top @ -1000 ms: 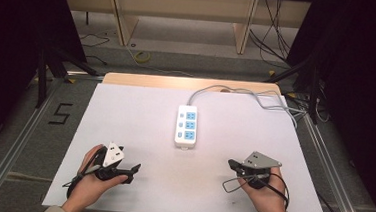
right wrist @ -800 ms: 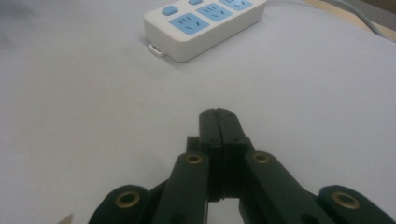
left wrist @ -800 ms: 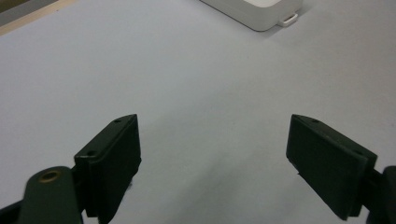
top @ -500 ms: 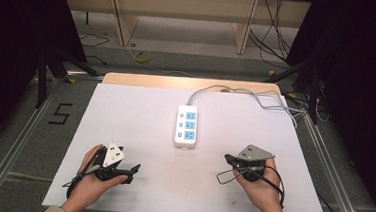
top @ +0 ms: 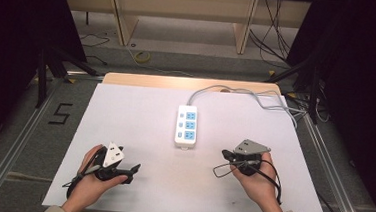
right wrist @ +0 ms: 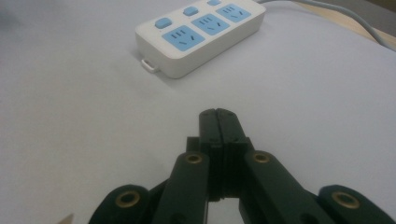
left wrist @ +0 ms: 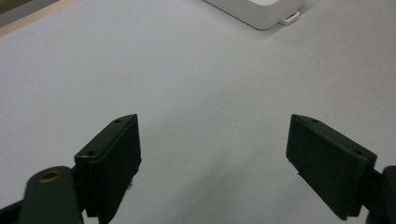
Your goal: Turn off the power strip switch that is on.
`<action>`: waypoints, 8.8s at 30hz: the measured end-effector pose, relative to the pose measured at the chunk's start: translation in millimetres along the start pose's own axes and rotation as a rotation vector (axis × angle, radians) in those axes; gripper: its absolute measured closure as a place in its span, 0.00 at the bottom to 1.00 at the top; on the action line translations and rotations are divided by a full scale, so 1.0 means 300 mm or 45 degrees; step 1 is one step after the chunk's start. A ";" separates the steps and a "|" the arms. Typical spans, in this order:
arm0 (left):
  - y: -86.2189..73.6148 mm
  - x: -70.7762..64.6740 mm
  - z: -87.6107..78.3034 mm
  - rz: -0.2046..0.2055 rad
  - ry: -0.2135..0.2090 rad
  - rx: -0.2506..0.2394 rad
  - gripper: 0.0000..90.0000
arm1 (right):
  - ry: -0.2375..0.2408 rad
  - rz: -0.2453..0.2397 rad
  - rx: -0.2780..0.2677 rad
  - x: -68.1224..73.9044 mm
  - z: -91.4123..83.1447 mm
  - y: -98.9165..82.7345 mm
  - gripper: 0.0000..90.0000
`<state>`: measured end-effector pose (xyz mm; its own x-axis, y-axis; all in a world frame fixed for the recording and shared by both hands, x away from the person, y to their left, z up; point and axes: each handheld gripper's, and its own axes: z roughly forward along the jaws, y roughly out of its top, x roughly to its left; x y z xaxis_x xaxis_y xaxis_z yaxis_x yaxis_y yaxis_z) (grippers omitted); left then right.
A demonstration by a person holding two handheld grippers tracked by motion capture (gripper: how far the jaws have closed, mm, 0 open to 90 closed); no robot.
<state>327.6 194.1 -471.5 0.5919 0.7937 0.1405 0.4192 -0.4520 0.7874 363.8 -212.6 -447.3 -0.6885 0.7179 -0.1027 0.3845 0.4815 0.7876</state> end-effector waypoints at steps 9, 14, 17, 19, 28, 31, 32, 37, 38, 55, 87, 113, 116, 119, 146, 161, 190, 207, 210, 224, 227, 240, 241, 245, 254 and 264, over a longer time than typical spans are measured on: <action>0.000 -0.004 0.001 0.014 0.002 0.000 0.20 | -0.004 -0.016 0.004 -0.009 0.020 0.037 1.00; -0.001 -0.003 0.001 0.010 0.003 0.000 0.20 | -0.001 -0.019 0.009 -0.012 0.038 0.056 1.00; -0.001 -0.003 0.001 0.012 0.002 -0.001 0.20 | 0.003 -0.026 0.019 -0.013 0.051 0.068 1.00; -0.001 -0.003 0.001 0.012 0.002 -0.001 0.20 | 0.004 -0.030 0.019 -0.014 0.054 0.072 1.00; -0.001 -0.004 0.002 0.012 0.003 -0.003 0.20 | 0.011 -0.045 0.042 -0.024 0.086 0.116 1.00; -0.001 -0.004 0.002 0.018 0.002 -0.001 0.20 | 0.014 -0.047 0.043 -0.027 0.099 0.127 1.00; -0.001 -0.004 0.003 0.017 0.002 0.000 0.20 | 0.015 -0.046 0.044 -0.028 0.103 0.131 1.00; -0.001 -0.002 0.002 0.017 0.002 0.002 0.20 | 0.017 -0.051 0.057 -0.028 0.120 0.149 1.00; -0.001 -0.002 0.003 0.016 0.002 0.001 0.20 | 0.017 -0.051 0.057 -0.028 0.120 0.149 1.00; -0.003 0.001 0.000 0.007 0.004 -0.001 0.20 | 0.034 -0.082 0.090 -0.028 0.192 0.231 1.00; -0.002 0.001 0.001 0.022 0.007 0.001 0.20 | 0.068 -0.095 0.138 -0.042 0.311 0.337 1.00; -0.002 0.000 0.002 0.021 0.008 0.001 0.20 | 0.070 -0.097 0.197 -0.053 0.400 0.389 1.00; -0.001 0.001 0.002 0.026 0.008 0.001 0.20 | 0.069 -0.091 0.202 -0.051 0.405 0.391 1.00; -0.002 0.001 0.002 0.027 0.008 0.000 0.20 | 0.061 -0.095 0.200 -0.053 0.414 0.397 1.00; -0.003 0.002 0.003 0.019 0.008 -0.001 0.20 | 0.074 -0.082 0.260 -0.067 0.497 0.441 1.00; -0.003 0.003 0.003 0.022 0.005 0.002 0.20 | 0.087 -0.087 0.274 -0.064 0.533 0.475 1.00; -0.003 0.006 0.005 0.016 0.002 -0.003 0.20 | 0.097 -0.075 0.321 -0.078 0.619 0.510 1.00; -0.003 0.010 0.006 0.010 -0.003 -0.001 0.20 | 0.107 -0.069 0.370 -0.075 0.655 0.522 1.00; -0.003 0.010 0.006 0.010 -0.006 -0.001 0.20 | 0.108 -0.075 0.380 -0.074 0.660 0.523 1.00; -0.004 0.012 0.007 0.001 -0.009 -0.002 0.20 | 0.116 -0.061 0.414 -0.072 0.681 0.525 1.00; -0.005 0.011 0.006 0.001 -0.009 -0.001 0.20 | 0.105 -0.054 0.432 -0.070 0.682 0.530 1.00; -0.006 0.013 0.006 -0.002 -0.009 0.001 0.20 | 0.095 -0.046 0.485 -0.066 0.689 0.546 1.00; -0.006 0.014 0.006 -0.002 -0.008 0.001 0.20 | 0.100 -0.042 0.494 -0.067 0.689 0.547 1.00; -0.006 0.014 0.006 -0.001 -0.008 0.003 0.20 | 0.101 -0.025 0.489 -0.070 0.689 0.545 1.00; -0.006 0.015 0.007 -0.002 -0.008 0.007 0.20 | 0.087 -0.028 0.500 -0.065 0.691 0.546 1.00; -0.006 0.015 0.007 -0.003 -0.008 0.007 0.20 | 0.084 -0.025 0.515 -0.060 0.689 0.546 1.00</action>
<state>330.8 197.6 -473.4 0.5952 0.7922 0.1346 0.4245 -0.4522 0.7845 566.3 -42.8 -442.1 -0.7310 0.6792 -0.0654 0.5728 0.6629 0.4822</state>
